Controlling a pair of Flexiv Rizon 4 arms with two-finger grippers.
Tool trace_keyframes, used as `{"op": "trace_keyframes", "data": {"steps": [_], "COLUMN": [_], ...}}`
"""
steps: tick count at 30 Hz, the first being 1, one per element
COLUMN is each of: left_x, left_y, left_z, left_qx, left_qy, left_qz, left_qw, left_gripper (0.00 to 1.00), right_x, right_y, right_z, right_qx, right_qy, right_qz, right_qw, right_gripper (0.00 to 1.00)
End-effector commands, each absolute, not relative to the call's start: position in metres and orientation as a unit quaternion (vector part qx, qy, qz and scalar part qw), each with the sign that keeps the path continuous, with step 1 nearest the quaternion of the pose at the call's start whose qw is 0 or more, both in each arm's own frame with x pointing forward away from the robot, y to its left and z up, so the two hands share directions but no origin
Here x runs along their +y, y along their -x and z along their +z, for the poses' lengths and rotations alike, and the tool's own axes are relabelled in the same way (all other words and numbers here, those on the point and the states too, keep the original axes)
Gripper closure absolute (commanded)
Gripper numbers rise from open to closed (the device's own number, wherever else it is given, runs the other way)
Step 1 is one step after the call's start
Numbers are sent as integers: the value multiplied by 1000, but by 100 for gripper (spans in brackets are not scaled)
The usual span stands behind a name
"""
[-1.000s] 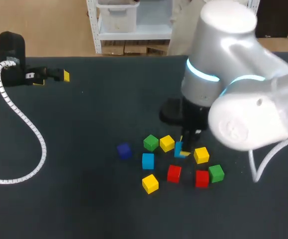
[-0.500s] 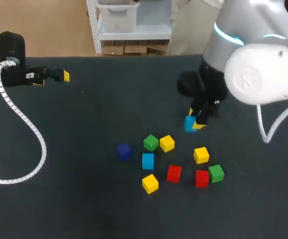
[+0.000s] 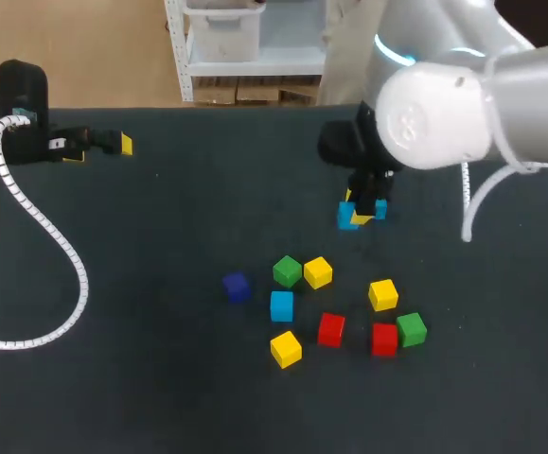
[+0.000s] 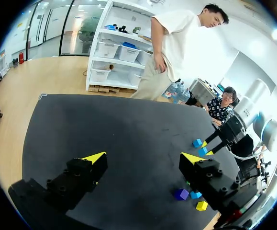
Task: Place the blue cubes, place green cubes on the blue cubes, place the yellow cubes on the green cubes, then place the red cubes on the yellow cubes, and place purple cube on the red cubes.
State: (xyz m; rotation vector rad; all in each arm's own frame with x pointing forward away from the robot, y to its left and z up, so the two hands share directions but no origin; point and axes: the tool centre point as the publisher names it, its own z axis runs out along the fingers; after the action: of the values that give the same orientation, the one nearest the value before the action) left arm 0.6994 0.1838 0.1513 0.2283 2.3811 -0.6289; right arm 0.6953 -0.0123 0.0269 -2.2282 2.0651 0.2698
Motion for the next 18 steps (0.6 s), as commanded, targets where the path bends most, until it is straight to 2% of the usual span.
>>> {"op": "trace_keyframes", "data": {"steps": [1,18], "left_x": [185,185], "left_y": [-699,-699], "left_z": [150,150], "left_qx": [908,908], "left_qy": [-88,-88], "left_qz": [-243,-243], "left_qw": [330,330], "left_gripper": [0,0], "right_x": [-10,-19], "right_y": [-714,-740], "right_z": [19,2], "right_qx": [682,709], "right_qy": [724,701], "right_qz": [101,79], "right_qw": [19,7], "right_gripper": [100,100]}}
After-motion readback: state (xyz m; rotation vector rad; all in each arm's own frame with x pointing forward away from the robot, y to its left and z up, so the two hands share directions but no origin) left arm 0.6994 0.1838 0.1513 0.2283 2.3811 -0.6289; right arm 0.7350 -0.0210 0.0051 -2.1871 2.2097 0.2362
